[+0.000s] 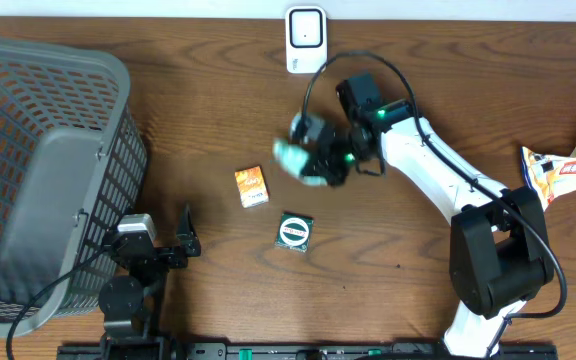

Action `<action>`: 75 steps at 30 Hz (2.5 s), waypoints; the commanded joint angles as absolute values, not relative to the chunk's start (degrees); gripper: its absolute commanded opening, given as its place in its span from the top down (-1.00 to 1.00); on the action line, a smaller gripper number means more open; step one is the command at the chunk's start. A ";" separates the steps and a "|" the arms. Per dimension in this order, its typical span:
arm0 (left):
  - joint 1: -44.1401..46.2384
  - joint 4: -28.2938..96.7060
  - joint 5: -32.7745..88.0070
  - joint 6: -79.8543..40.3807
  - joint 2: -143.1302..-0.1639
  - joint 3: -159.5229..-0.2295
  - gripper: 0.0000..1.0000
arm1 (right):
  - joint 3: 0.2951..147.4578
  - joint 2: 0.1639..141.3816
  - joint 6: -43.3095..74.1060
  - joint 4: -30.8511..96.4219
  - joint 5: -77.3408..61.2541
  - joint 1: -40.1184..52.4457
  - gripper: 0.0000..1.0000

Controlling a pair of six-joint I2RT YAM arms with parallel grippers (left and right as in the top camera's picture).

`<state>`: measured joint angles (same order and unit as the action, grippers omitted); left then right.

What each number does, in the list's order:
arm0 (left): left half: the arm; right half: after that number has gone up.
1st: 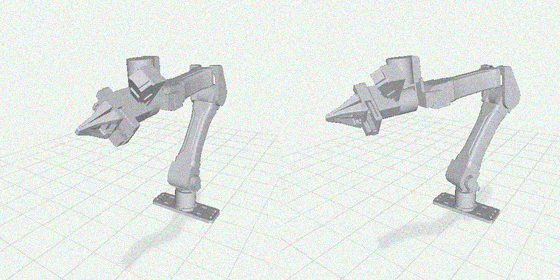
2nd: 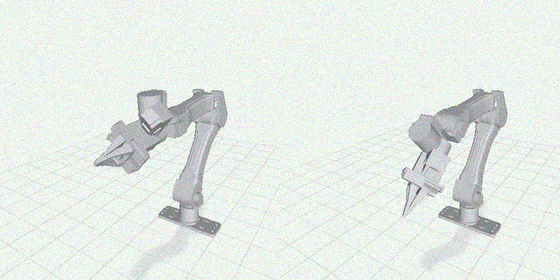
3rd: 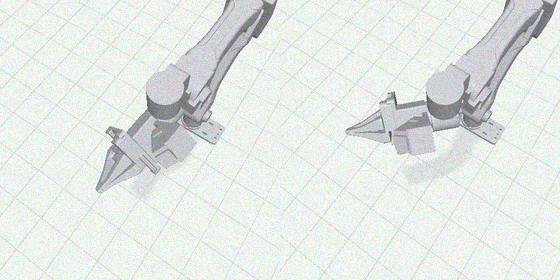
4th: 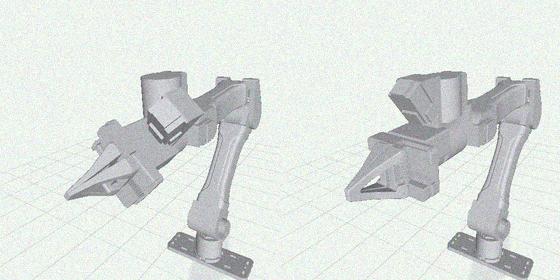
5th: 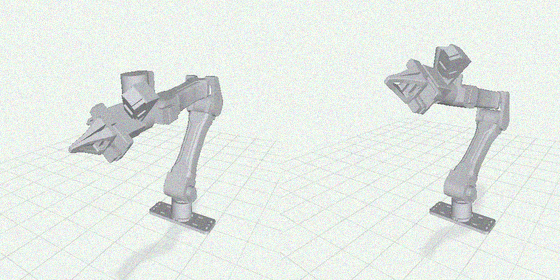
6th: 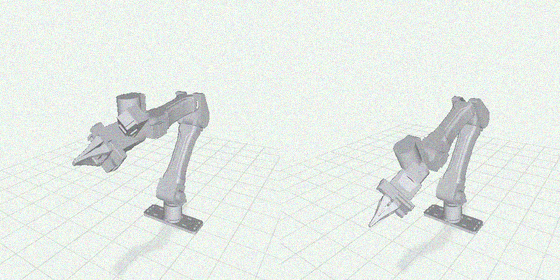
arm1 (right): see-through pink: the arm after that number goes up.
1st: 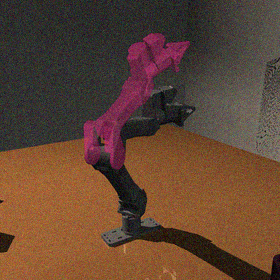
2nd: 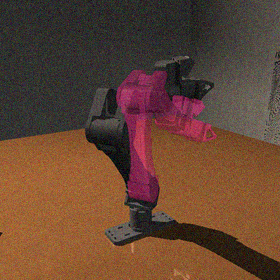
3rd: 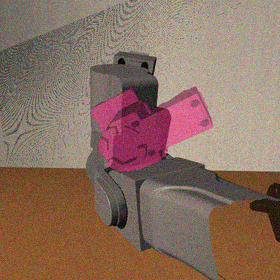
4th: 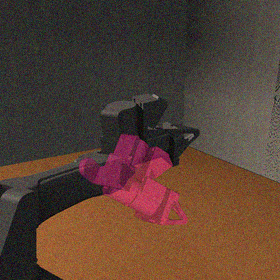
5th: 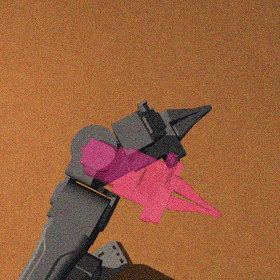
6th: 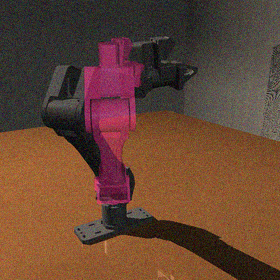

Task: Scan the item barcode
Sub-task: 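Carry the wipes pack with the right gripper to the scanner, then carry the wipes pack right and drop it at the table edge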

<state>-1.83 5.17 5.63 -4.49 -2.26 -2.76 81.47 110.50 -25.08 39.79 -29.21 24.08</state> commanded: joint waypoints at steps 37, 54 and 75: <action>-1.91 6.42 5.91 -4.97 -2.22 -1.56 -0.95 | 142.10 148.07 -16.53 40.71 20.32 23.09 0.98; -1.91 6.42 5.93 -4.97 -2.22 -1.56 -0.95 | 139.31 143.59 -7.20 54.54 31.55 -0.91 0.98; -1.91 6.39 5.91 -4.97 -2.22 -1.56 -0.95 | 135.33 135.55 5.61 51.64 8.67 -15.20 -0.98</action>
<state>-1.83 5.15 5.63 -4.49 -2.26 -2.76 132.05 143.44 1.54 50.87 19.92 -15.99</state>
